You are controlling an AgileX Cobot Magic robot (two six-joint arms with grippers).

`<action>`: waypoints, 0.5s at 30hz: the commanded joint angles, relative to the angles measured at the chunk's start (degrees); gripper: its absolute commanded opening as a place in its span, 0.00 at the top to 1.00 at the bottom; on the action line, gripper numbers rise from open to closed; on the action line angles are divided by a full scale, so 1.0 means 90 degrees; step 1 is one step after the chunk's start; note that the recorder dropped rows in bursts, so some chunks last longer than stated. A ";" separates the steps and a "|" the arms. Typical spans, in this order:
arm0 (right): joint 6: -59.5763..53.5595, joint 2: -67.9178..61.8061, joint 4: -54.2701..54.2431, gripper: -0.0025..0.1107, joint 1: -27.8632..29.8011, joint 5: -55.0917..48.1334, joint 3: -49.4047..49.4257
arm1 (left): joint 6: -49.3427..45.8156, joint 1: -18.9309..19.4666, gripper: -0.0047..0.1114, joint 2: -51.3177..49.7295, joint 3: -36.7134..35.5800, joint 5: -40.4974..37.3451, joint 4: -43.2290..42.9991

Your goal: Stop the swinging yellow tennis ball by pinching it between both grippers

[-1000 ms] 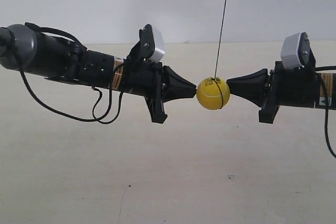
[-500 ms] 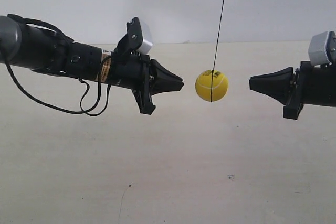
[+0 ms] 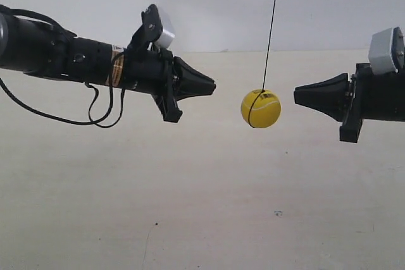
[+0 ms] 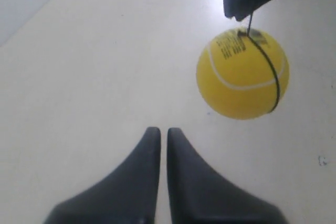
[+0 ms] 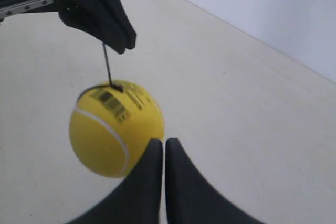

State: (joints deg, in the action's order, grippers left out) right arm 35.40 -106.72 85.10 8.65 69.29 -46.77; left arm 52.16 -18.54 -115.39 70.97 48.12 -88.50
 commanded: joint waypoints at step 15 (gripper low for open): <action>0.1394 0.3558 -0.0173 0.98 -0.0454 0.0075 -0.0005 | 0.1244 -0.0003 0.92 0.3306 0.0000 0.0066 0.0070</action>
State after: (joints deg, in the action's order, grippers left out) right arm 44.67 -80.69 85.61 4.61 69.51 -46.67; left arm 60.68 -18.54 -90.90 70.97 50.04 -88.11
